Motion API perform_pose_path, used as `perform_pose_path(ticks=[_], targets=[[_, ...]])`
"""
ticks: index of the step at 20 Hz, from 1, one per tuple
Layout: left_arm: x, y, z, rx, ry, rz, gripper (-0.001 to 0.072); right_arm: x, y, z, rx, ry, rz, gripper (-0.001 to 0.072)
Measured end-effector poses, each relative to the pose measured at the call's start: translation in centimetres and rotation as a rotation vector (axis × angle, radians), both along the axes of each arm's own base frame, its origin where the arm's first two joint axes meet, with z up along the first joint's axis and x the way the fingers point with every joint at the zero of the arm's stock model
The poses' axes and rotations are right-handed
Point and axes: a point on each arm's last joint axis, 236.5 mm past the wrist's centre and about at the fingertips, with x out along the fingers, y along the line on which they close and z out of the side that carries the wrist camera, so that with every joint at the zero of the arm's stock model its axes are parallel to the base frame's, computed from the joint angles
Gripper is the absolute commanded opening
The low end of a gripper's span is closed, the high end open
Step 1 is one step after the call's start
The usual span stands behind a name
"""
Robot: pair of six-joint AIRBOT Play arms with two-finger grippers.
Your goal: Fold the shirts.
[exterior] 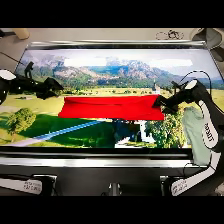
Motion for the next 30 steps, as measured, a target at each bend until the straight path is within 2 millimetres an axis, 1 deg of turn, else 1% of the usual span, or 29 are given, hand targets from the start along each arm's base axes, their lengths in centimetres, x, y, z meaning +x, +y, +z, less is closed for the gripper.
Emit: perform_pose_path(ticks=[1, 2, 3, 4, 5, 6, 7, 8, 10, 11, 12, 14, 15, 17, 18, 19, 20, 21, 22, 23, 24, 25, 26, 27, 29, 30], targets=[[-0.3, -0.9, 0.6, 0.004, -0.016, -0.027, 0.0651, 0.0, 0.7, -0.3, 0.006, 0.009, 0.0, 0.0205], [-0.5, -2.1, 1.1, 0.009, -0.031, -0.06, 0.0641, 0.1, 1.3, -0.8, 0.003, 0.012, 0.003, 0.003], [-0.8, -3.4, 1.2, 0.011, -0.037, -0.093, 0.0514, 0.1, 1.8, -1.0, 0.002, 0.021, -0.001, 0.002], [-1.2, -4.9, 1.1, 0.012, -0.039, -0.131, 0.0136, 0.4, 2.1, -0.7, -0.006, 0.005, 0.009, 0.002], [-1.6, -6.5, 0.9, 0.011, -0.038, -0.166, 0.0042, 0.8, 2.3, 0.1, -0.006, -0.012, 0.007, 0.002], [-1.9, -8.4, 0.3, 0.013, -0.037, -0.201, 0.0027, 1.3, 2.6, 1.7, -0.002, -0.043, 0.007, 0.002], [-2.2, -10.5, -0.5, 0.014, -0.037, -0.236, 0.0028, 1.8, 2.8, 3.6, 0.003, -0.078, 0.014, 0.002], [-2.5, -12.8, -1.2, 0.008, -0.037, -0.265, 0.0028, 2.0, 3.2, 5.8, 0.005, -0.116, 0.028, 0.002], [-3.1, -18.1, -3.0, -0.034, -0.026, -0.295, 0.0027, 1.6, 4.3, 10.9, 0.016, -0.196, 0.057, 0.0021], [-3.5, -21.2, -3.8, -0.078, -0.02, -0.3, 0.0027, 1.1, 4.8, 13.1, 0.015, -0.229, 0.078, 0.0021], [-4.1, -24.2, -4.5, -0.128, -0.004, -0.301, 0.0027, 0.1, 5.6, 15.4, 0.018, -0.253, 0.102, 0.0021], [-5.7, -30.0, -6.1, -0.233, 0.049, -0.289, 0.0028, -2.0, 7.0, 19.4, 0.027, -0.295, 0.142, 0.0021], [-6.6, -32.7, -6.9, -0.288, 0.083, -0.274, 0.0028, -3.2, 7.4, 21.0, 0.028, -0.307, 0.153, 0.0021], [-8.5, -37.3, -8.2, -0.382, 0.151, -0.241, 0.0026, -5.0, 7.9, 23.8, 0.029, -0.343, 0.162, 0.0022], [-9.1, -39.1, -8.4, -0.424, 0.169, -0.225, 0.0026, -5.7, 8.2, 24.7, 0.03, -0.353, 0.163, 0.0021], [-9.5, -40.5, -8.6, -0.464, 0.184, -0.214, 0.0024, -6.2, 8.3, 25.5, 0.031, -0.367, 0.162, 0.0021], [-9.3, -41.1, -8.8, -0.488, 0.182, -0.199, 0.0023, -6.6, 8.3, 26.1, 0.03, -0.372, 0.158, 0.0021], [-8.7, -41.1, -8.6, -0.506, 0.169, -0.185, 0.0023, -6.8, 8.2, 26.3, 0.027, -0.376, 0.154, 0.0021], [-7.7, -40.6, -8.2, -0.512, 0.147, -0.175, 0.0022, -6.8, 8.3, 26.3, 0.029, -0.373, 0.152, 0.0021], [-6.7, -39.4, -7.6, -0.504, 0.115, -0.18, 0.0022, -6.7, 8.5, 26.3, 0.035, -0.373, 0.15, 0.0021], [-5.5, -37.9, -6.4, -0.487, 0.074, -0.189, 0.0022, -6.3, 8.7, 25.9, 0.04, -0.368, 0.143, 0.0021], [-4.0, -35.6, -5.0, -0.455, 0.016, -0.194, 0.0023, -5.6, 9.0, 25.1, 0.043, -0.358, 0.138, 0.0021], [-2.6, -33.2, -3.4, -0.415, -0.038, -0.198, 0.0023, -5.0, 9.8, 24.3, 0.052, -0.347, 0.144, 0.0021], [-1.3, -30.2, -1.4, -0.368, -0.099, -0.198, 0.0023, -4.2, 11.0, 23.3, 0.073, -0.335, 0.151, 0.0021], [0.9, -23.9, 3.5, -0.278, -0.231, -0.178, 0.0024, -2.6, 14.5, 20.6, 0.124, -0.309, 0.167, 0.0022], [1.5, -20.8, 5.9, -0.235, -0.29, -0.158, 0.0024, -1.8, 16.7, 19.3, 0.163, -0.3, 0.175, 0.0022]])
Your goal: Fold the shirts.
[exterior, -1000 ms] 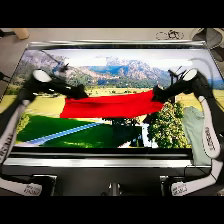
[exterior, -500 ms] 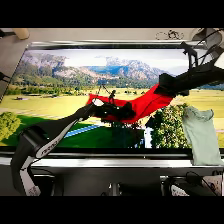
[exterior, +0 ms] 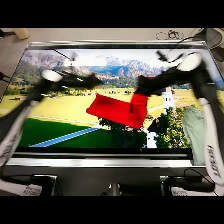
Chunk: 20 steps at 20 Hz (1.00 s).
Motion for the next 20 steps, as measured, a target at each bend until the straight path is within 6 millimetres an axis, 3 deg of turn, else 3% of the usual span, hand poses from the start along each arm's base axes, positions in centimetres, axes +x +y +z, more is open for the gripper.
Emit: perform_pose_path(ticks=[1, 2, 3, 4, 6, 8, 9, 11, 13, 15, 16, 18, 20], targets=[[0.4, 3.1, 3.0, 0.025, -0.069, 0.042, 0.0024, 0.6, 2.7, -1.5, 0.048, 0.022, 0.014, 0.0024], [0.1, 5.7, 6.0, 0.044, -0.128, 0.069, 0.0024, 1.1, 5.2, -3.0, 0.089, 0.042, 0.021, 0.0106], [-0.5, 7.7, 8.5, 0.061, -0.175, 0.093, 0.0024, 1.5, 7.7, -4.6, 0.136, 0.071, 0.022, 0.0462], [-1.1, 9.6, 10.9, 0.076, -0.225, 0.121, 0.0024, 1.7, 9.9, -5.9, 0.18, 0.097, 0.018, 0.0696], [-3.0, 11.9, 15.0, 0.097, -0.309, 0.153, 0.0025, 1.9, 13.5, -7.5, 0.28, 0.147, 0.018, 0.0679], [-4.6, 13.3, 17.4, 0.133, -0.37, 0.173, 0.0025, 2.7, 14.1, -7.6, 0.335, 0.157, 0.001, 0.0678], [-5.1, 13.8, 17.9, 0.158, -0.387, 0.177, 0.0025, 2.9, 13.4, -7.4, 0.338, 0.157, 0.002, 0.0678], [-5.8, 14.9, 18.2, 0.212, -0.406, 0.185, 0.0025, 3.0, 9.7, -7.1, 0.274, 0.148, 0.022, 0.0669], [-6.0, 15.8, 17.3, 0.275, -0.397, 0.183, 0.0025, 2.6, 3.3, -8.3, 0.095, 0.159, 0.024, 0.0659], [-6.1, 16.6, 16.3, 0.327, -0.38, 0.178, 0.0025, 0.9, -3.9, -10.9, -0.114, 0.239, -0.01, 0.066], [-6.2, 16.8, 15.9, 0.343, -0.37, 0.174, 0.0025, -0.4, -6.5, -12.4, -0.176, 0.298, -0.03, 0.0662], [-6.4, 16.9, 15.2, 0.363, -0.35, 0.164, 0.0025, -2.6, -7.9, -14.9, -0.183, 0.388, -0.059, 0.0661], [-6.6, 17.1, 14.8, 0.373, -0.331, 0.161, 0.0025, -3.2, -6.9, -17.0, -0.122, 0.406, -0.1, 0.0656]])
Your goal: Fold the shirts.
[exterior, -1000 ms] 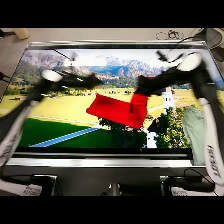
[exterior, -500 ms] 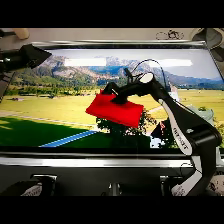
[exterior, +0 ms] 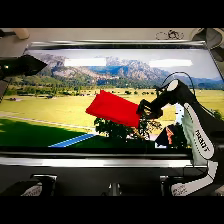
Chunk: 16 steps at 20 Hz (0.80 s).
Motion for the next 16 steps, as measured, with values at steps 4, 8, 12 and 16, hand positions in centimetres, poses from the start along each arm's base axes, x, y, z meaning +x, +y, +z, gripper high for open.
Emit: perform_pose_path(ticks=[4, 8, 12, 16], targets=[[-0.5, -0.1, -0.6, 0.01, 0.032, -0.011, 0.0025, 0.7, 3.3, -1.9, 0.094, -0.028, -0.08, 0.0023], [-0.7, -0.2, -0.8, 0.014, 0.041, -0.014, 0.0025, 4.2, 3.2, 1.9, 0.188, -0.156, -0.116, 0.002], [-0.7, -0.2, -0.9, 0.017, 0.044, -0.016, 0.0025, 8.5, -5.6, 10.8, 0.153, -0.358, -0.22, 0.002], [-0.7, -0.2, -1.0, 0.023, 0.04, -0.022, 0.0025, 6.6, -17.6, 16.7, 0.025, -0.422, -0.386, 0.002]])
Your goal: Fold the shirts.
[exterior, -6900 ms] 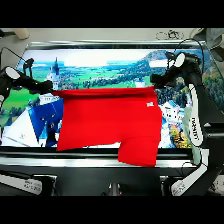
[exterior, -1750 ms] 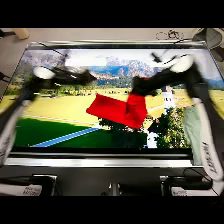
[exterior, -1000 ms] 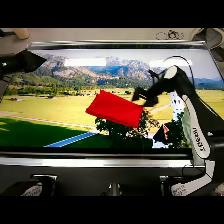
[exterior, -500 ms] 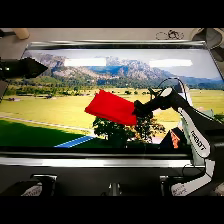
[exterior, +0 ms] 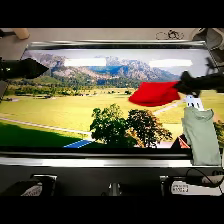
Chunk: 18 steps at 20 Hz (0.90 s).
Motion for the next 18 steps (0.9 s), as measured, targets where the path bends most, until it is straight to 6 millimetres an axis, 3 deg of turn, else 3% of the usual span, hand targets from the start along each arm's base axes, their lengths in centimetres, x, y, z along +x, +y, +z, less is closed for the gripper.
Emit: perform_pose_path(ticks=[3, 7, 13, 15, 18], targets=[[0.0, 0.0, 0.0, 0.01, -0.007, -0.009, 0.0026, -3.3, -7.2, 2.5, -0.038, 0.003, -0.148, 0.002], [0.0, 0.0, 0.0, 0.014, -0.01, -0.013, 0.0025, -6.9, -13.6, 4.5, -0.048, 0.0, -0.327, 0.002], [0.0, 0.0, 0.0, 0.02, -0.014, -0.018, 0.0026, -12.2, -17.5, 5.0, -0.067, 0.078, -0.455, 0.002], [0.0, 0.0, 0.0, 0.024, -0.017, -0.022, 0.0026, -14.8, -18.3, 4.2, -0.109, 0.165, -0.484, 0.002], [0.0, 0.0, 0.0, 0.027, -0.019, -0.025, 0.0025, -19.6, -18.8, 1.2, -0.164, 0.357, -0.526, 0.002]])
